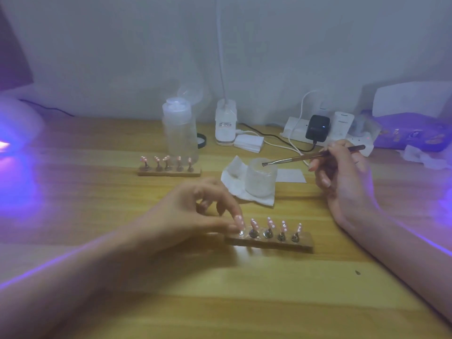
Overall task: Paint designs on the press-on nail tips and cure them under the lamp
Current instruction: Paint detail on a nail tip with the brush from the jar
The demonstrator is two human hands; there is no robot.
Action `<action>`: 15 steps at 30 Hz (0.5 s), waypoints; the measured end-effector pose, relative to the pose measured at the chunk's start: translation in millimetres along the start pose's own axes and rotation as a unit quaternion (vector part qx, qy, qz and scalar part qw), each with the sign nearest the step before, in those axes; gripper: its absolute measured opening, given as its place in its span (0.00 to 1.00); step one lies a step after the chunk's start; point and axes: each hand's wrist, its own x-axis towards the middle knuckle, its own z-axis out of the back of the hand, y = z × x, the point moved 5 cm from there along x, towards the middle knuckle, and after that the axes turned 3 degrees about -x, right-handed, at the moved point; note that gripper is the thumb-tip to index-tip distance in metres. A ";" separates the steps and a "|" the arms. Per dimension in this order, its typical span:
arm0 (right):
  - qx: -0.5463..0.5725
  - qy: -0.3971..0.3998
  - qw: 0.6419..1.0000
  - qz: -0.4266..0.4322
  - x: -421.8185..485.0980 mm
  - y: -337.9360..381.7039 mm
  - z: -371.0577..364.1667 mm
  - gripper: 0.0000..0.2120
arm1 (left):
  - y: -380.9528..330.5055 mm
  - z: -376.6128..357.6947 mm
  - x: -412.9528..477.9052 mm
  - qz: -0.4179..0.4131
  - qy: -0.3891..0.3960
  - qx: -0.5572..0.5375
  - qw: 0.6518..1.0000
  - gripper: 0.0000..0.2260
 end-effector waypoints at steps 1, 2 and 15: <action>0.000 -0.001 1.000 0.000 0.0 0.1 0.0 0.14 | 2.5 -2.6 -1.0 0.003 0.015 0.004 1.000 0.06; 0.001 -0.001 1.000 -0.001 -0.2 0.2 -0.2 0.14 | 3.5 -4.7 -1.0 0.000 0.024 0.009 1.000 0.06; -0.006 -0.005 1.000 -0.002 -0.2 0.3 -0.5 0.15 | 16.8 -6.8 8.2 0.042 -0.014 0.007 0.999 0.04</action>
